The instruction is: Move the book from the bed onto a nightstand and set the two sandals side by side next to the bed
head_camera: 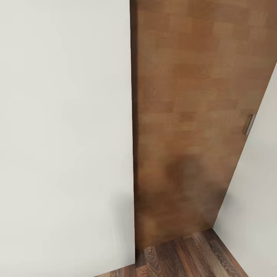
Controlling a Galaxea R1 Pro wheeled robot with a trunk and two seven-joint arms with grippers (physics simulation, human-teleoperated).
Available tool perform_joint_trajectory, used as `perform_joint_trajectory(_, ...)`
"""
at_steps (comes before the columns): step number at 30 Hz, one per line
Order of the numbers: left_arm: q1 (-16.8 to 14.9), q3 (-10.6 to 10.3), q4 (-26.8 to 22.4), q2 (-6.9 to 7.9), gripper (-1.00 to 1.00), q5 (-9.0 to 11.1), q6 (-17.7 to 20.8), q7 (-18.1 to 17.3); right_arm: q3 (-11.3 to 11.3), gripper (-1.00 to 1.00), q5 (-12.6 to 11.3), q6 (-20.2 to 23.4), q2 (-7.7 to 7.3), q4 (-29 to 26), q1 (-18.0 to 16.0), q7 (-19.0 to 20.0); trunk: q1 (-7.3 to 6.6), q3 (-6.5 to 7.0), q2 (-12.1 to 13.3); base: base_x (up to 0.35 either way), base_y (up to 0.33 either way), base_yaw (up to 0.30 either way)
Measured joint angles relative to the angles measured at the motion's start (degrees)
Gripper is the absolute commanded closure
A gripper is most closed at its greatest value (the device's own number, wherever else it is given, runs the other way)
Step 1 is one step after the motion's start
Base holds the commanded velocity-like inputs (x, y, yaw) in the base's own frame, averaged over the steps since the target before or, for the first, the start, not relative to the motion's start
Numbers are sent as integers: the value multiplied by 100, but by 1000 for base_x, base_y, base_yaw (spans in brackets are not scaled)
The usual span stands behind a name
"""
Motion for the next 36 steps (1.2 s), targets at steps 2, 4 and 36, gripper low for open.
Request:
perform_joint_trajectory(2,-9,-8,-26,-35,-100,0,31,-8,8,-100,2,32,-17,41,29,58,0,1,0,0,0,0)
perform_joint_trajectory(4,-9,-8,-27,-35,-100,0,31,-8,8,-100,2,32,-17,41,21,64,0,1,0,0,0,0)
perform_joint_trajectory(36,-9,8,-270,-26,-100,8,2,-8,-24,-100,-39,32,-16,34,-32,64,1,2,0,0,0,152)
